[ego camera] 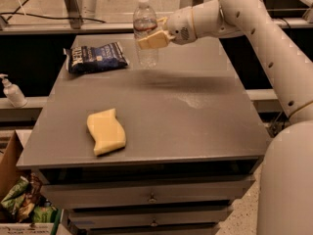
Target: Move water bottle near blue chip bag
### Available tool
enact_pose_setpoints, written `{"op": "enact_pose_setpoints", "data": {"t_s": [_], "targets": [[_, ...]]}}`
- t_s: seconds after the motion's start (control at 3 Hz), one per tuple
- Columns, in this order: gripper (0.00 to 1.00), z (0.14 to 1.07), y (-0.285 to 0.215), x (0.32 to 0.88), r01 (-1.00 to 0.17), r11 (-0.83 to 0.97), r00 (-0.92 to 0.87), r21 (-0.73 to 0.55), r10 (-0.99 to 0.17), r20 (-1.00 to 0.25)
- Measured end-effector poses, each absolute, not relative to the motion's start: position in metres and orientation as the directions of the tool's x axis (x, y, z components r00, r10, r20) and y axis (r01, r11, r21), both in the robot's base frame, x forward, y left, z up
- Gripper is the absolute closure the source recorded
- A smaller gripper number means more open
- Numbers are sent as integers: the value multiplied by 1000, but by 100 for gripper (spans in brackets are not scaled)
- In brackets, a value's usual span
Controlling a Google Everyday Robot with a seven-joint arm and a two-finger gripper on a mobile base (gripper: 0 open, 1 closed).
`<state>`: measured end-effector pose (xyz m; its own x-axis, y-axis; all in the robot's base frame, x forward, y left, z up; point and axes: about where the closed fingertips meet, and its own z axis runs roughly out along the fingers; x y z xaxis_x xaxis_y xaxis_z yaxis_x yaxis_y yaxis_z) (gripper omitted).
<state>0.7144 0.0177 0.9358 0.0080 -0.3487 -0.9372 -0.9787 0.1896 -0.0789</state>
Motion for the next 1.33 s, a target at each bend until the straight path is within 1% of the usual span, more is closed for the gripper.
{"op": "enact_pose_setpoints", "data": {"t_s": [0.67, 1.33], "targets": [[100, 925, 65, 723, -982, 169, 26, -85, -325, -946], [100, 898, 75, 733, -982, 172, 16, -80, -345, -939]]}}
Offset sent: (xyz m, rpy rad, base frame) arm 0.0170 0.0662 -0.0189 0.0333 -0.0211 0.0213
